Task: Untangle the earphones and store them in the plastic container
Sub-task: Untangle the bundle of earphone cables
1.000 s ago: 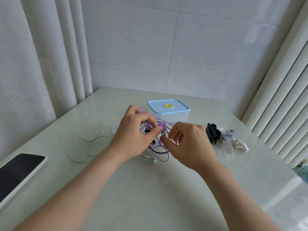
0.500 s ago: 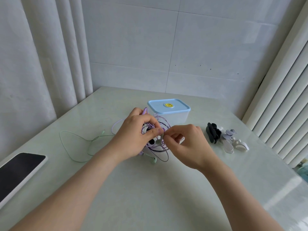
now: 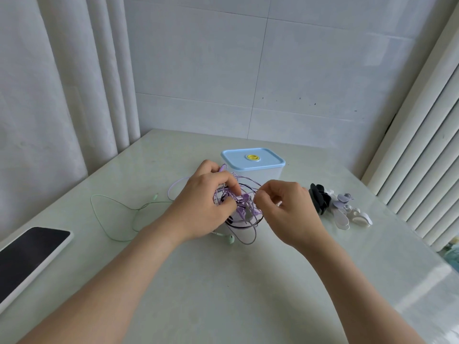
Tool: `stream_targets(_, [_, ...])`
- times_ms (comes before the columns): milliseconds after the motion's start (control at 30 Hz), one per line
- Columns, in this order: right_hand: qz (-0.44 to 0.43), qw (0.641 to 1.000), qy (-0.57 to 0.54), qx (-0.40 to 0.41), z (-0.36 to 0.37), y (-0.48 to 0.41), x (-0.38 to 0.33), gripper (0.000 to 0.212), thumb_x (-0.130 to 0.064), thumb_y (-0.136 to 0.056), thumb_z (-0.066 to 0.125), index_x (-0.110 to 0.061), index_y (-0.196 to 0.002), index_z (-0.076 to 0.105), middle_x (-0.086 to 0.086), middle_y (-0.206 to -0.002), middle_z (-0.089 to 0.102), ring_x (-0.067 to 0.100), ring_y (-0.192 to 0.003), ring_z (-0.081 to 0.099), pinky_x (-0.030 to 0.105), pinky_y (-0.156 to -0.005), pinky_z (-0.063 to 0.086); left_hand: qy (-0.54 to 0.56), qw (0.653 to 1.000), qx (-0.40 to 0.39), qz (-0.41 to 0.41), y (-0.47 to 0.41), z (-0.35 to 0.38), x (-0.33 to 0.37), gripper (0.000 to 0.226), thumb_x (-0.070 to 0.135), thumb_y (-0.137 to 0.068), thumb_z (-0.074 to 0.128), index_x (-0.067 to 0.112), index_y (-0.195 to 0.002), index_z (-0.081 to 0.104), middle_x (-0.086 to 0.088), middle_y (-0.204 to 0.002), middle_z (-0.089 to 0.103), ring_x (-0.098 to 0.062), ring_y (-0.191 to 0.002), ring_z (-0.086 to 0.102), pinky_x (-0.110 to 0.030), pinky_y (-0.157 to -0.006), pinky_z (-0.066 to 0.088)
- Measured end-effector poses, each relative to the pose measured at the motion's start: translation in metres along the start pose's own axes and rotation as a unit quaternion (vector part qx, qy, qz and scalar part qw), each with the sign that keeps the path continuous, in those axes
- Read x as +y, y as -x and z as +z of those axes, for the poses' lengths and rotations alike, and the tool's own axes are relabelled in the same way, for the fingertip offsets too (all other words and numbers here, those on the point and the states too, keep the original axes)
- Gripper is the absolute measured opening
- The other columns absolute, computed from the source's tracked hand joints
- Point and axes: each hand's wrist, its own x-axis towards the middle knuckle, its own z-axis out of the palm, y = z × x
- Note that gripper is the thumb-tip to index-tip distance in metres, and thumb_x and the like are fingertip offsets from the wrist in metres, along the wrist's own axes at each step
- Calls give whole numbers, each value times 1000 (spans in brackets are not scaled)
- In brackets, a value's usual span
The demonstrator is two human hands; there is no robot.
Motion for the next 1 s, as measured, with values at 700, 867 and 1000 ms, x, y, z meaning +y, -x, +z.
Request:
stream_targets(700, [-4,996,86,-12,7,0,9,9,-27,-82,73,-29,-73,74,-23,-64,69,2,-67,66,27,-70,58,-31,996,74,34,-5,2,-12,23,26,-92,80,28,-90,57,13,-100,50,11,-83,50,-8,-73,34])
stream_targets(867, [9,994,99,-47,13,1,13,7,-38,-81,74,-33,-76,76,-19,-66,72,4,-70,68,33,-73,60,-73,994,76,42,-3,6,-15,29,45,-88,78,26,-73,62,10,-103,46,-3,-82,57,-23,-76,43])
stream_targets(1000, [27,992,107,-56,19,2,16,10,-35,-81,74,-36,-72,73,-16,-66,71,10,-73,68,35,-72,60,-114,991,67,21,-3,9,-19,43,56,-88,74,26,-58,66,10,-109,48,-10,-71,54,-30,-73,39])
